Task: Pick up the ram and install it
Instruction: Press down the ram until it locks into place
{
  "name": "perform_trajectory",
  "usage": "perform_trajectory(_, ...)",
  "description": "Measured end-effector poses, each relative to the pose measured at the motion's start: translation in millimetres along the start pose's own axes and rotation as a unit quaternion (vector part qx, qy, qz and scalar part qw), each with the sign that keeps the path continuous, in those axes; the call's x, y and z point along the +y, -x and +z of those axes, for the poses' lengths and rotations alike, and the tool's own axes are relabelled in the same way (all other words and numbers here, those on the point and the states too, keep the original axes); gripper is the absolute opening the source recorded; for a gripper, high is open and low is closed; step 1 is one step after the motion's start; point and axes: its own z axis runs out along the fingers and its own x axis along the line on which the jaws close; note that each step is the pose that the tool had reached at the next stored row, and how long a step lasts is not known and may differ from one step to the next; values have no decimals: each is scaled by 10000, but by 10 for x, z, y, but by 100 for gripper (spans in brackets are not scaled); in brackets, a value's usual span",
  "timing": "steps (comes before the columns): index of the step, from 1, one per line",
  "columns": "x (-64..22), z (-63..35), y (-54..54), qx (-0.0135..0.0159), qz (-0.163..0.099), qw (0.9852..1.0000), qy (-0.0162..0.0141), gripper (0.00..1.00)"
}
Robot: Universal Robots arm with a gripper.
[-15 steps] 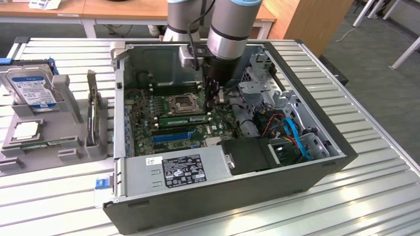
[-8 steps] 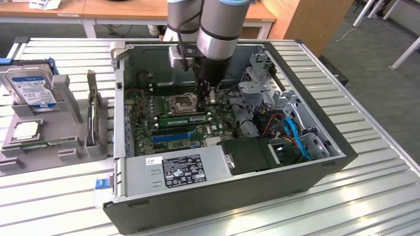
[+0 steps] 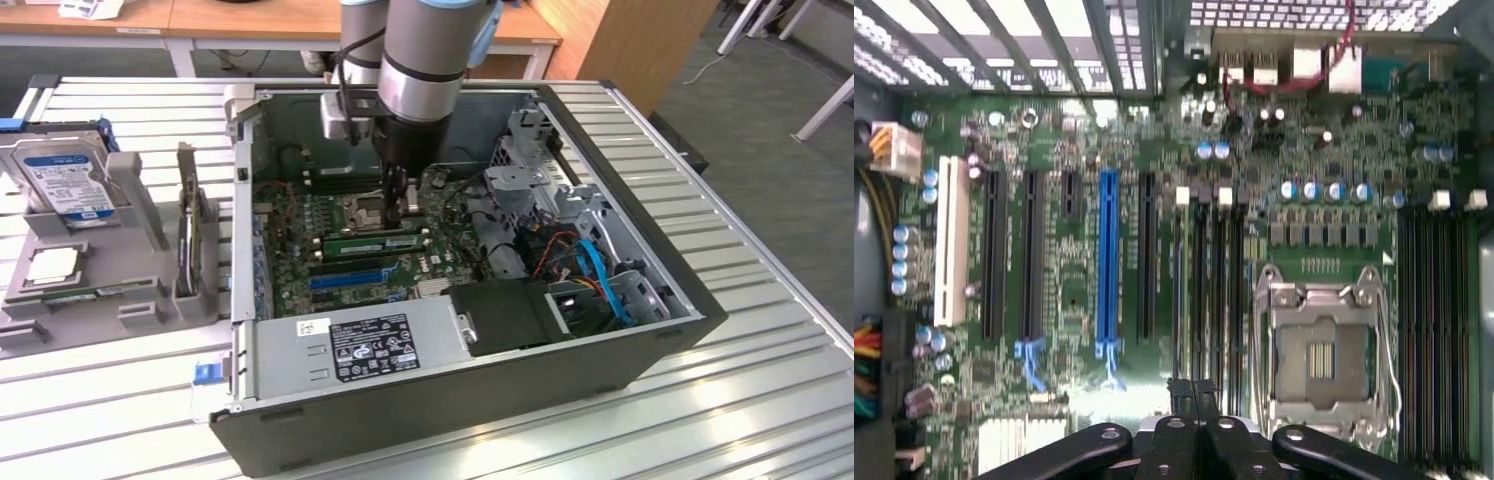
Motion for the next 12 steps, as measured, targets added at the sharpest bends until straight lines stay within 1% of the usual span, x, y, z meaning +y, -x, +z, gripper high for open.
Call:
perform_trajectory(9,217,11,-3,0,0,10000,-1,10)
perform_trajectory(12,230,11,-2,0,0,10000,0,10)
